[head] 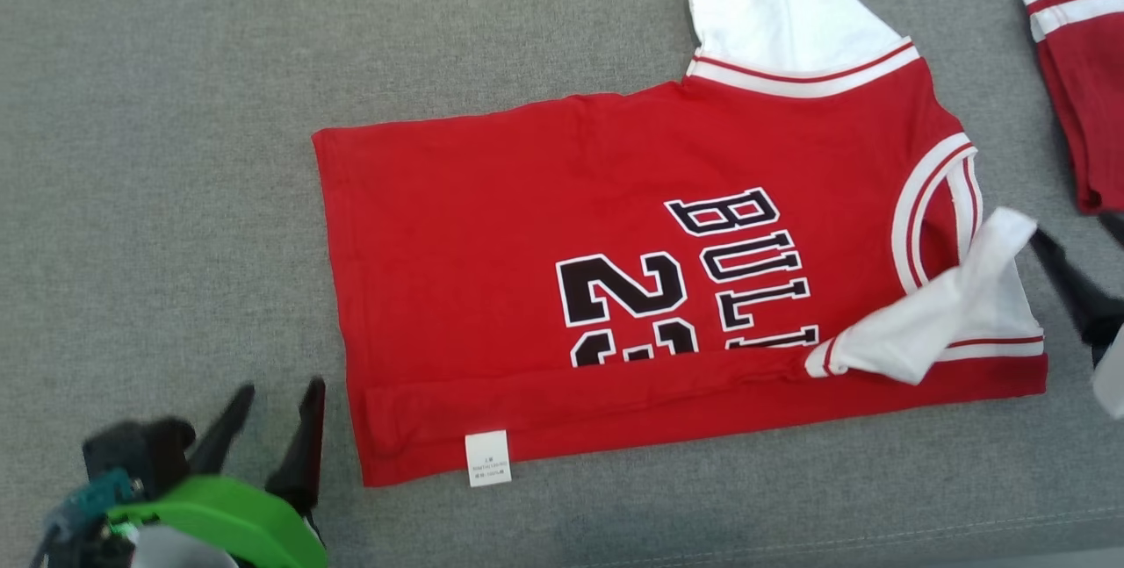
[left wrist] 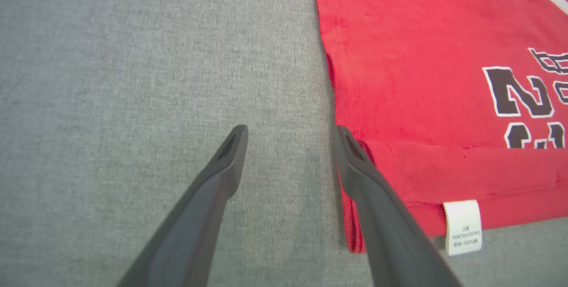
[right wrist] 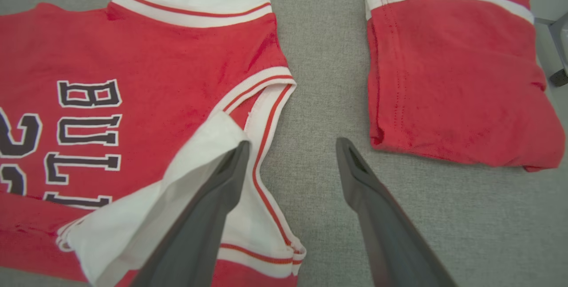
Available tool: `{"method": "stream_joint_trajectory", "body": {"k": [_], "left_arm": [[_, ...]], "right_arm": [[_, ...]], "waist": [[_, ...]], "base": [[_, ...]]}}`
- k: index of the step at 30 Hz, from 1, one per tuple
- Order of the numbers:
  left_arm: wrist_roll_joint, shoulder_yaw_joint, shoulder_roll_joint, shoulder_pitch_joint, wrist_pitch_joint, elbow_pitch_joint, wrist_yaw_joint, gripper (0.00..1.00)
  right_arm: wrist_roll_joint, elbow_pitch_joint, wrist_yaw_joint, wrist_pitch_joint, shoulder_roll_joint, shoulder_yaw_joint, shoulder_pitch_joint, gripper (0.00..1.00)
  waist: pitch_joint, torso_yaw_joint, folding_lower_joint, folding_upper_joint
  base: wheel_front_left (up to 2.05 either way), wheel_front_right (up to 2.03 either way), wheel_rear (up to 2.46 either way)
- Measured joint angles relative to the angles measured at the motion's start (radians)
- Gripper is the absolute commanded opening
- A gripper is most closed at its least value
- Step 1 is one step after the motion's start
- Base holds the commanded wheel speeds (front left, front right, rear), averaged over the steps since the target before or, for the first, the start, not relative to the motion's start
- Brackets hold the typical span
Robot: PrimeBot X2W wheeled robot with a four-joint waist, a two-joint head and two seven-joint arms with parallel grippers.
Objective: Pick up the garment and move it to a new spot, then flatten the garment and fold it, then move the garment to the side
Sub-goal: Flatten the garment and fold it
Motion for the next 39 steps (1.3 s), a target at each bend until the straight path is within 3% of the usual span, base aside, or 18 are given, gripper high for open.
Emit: {"method": "stream_joint_trajectory", "body": {"k": [6,14,19,22,33,34,35,36,37,39], "left_arm": [[0.035,-0.012,0.016,-0.299,0.045,0.022,-0.019,1.0],[0.069,-0.081,-0.037,-0.645,0.069,0.245,-0.072,1.0],[0.084,-0.109,-0.049,-0.731,0.056,0.339,-0.1,1.0],[0.085,-0.128,-0.054,-0.757,0.048,0.355,-0.122,1.0],[0.074,-0.161,-0.07,-0.793,0.043,0.385,-0.161,1.0],[0.072,-0.162,-0.069,-0.793,0.043,0.387,-0.165,0.75],[0.07,-0.163,-0.066,-0.794,0.043,0.39,-0.172,0.43],[0.067,-0.165,-0.064,-0.794,0.043,0.392,-0.181,0.12],[0.063,-0.166,-0.064,-0.794,0.037,0.393,-0.186,0.0],[0.055,-0.174,-0.067,-0.793,0.027,0.401,-0.199,0.0]], "right_arm": [[-0.034,-0.037,0.0,0.04,-0.018,0.055,-0.276,1.0],[-0.151,0.23,0.0,-0.027,0.05,0.217,-0.683,1.0],[-0.174,0.393,0.0,-0.062,0.084,0.316,-0.821,1.0],[-0.197,0.461,0.0,-0.071,0.061,0.37,-0.874,1.0],[-0.174,0.593,-0.002,-0.121,0.03,0.452,-0.994,1.0],[-0.166,0.598,-0.002,-0.124,0.03,0.459,-0.997,1.0],[-0.155,0.605,-0.002,-0.134,0.033,0.464,-0.998,0.4],[-0.147,0.609,-0.002,-0.144,0.036,0.471,-0.998,0.0],[-0.139,0.613,-0.002,-0.155,0.04,0.475,-0.998,0.0],[-0.131,0.623,0.0,-0.177,0.049,0.48,-0.993,0.0]], "waist": [[0.075,0.015,0.0,0.0],[0.205,0.045,0.0001,0.0],[0.271,0.073,0.0001,0.0],[0.292,0.097,0.0001,0.0],[0.316,0.139,0.0,0.0],[0.314,0.137,0.0,0.0],[0.312,0.135,0.0,0.0],[0.309,0.133,0.0,0.0],[0.306,0.131,0.0001,0.0],[0.298,0.125,0.0001,0.0]], "base": [[0.0,0.0,0.0],[0.0,0.0,0.0],[0.0,0.0,0.0],[0.0,0.0,0.0],[0.0,0.0,0.0],[0.0,0.0,0.0],[0.0,0.0,0.0],[0.0,0.0,0.0],[0.0,0.0,0.0],[0.0,0.0,0.0]]}}
